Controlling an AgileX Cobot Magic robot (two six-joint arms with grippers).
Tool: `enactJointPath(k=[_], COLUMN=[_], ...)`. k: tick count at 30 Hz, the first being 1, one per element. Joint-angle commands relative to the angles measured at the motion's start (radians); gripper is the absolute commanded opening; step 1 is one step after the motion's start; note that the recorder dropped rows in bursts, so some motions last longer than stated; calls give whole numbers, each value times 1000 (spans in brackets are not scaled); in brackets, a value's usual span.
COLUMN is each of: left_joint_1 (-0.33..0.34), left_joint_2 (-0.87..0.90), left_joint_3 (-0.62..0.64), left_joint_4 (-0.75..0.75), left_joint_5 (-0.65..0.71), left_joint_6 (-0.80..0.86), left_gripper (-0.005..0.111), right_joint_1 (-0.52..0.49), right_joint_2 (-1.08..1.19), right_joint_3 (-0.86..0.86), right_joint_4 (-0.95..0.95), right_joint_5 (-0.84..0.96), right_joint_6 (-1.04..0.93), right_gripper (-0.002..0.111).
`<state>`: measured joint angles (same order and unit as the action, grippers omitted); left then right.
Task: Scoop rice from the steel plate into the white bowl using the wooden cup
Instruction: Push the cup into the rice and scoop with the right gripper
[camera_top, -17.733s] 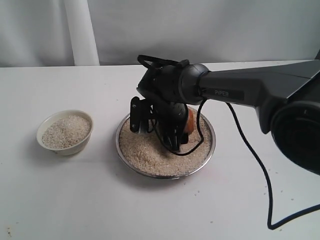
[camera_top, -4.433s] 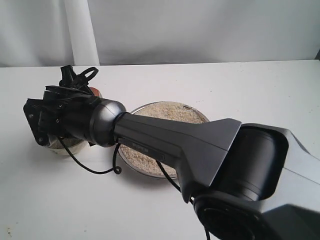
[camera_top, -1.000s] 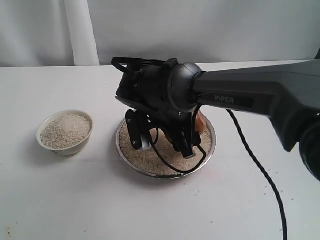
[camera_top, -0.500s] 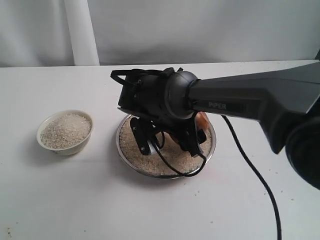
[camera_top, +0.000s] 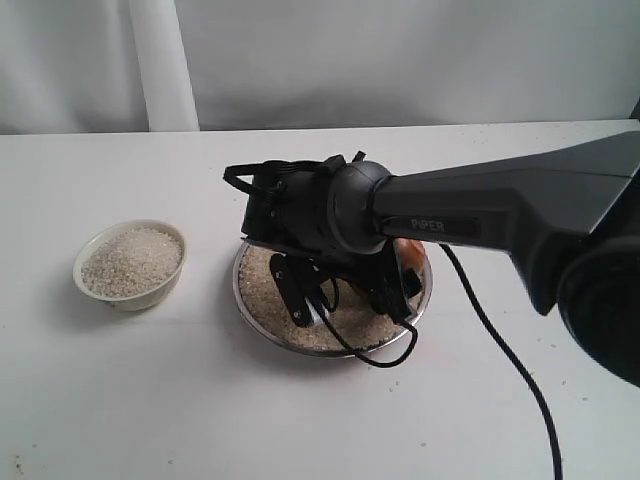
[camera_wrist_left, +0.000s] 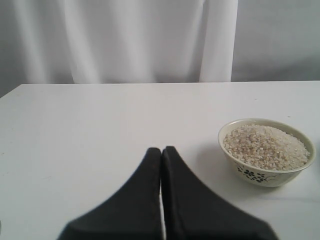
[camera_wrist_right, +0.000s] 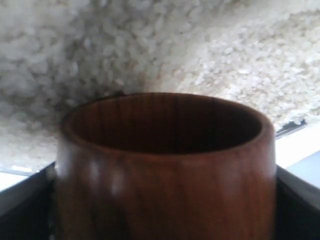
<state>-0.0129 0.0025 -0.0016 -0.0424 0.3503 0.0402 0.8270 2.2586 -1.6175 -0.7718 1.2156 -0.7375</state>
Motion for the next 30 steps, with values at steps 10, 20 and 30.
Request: enactJointPath(k=[10,20,30], left_joint_1=[-3,-3,-3], left_joint_2=[-3,-3,-3], left_joint_3=[2,2,2], left_joint_4=[0,0,0], left_joint_5=[-6,-6,-6], left_joint_6=[-4,-4,-4], left_gripper=[0,0,0], right_joint_1=[1,1,-1], right_joint_2=[-28,-2,17], right_joint_3=[45,45,45], right_joint_4=[75,185,286], right_joint_5=[5,-47,-244], right_joint_6=[-2,-2,104], right_gripper=[0,0,0])
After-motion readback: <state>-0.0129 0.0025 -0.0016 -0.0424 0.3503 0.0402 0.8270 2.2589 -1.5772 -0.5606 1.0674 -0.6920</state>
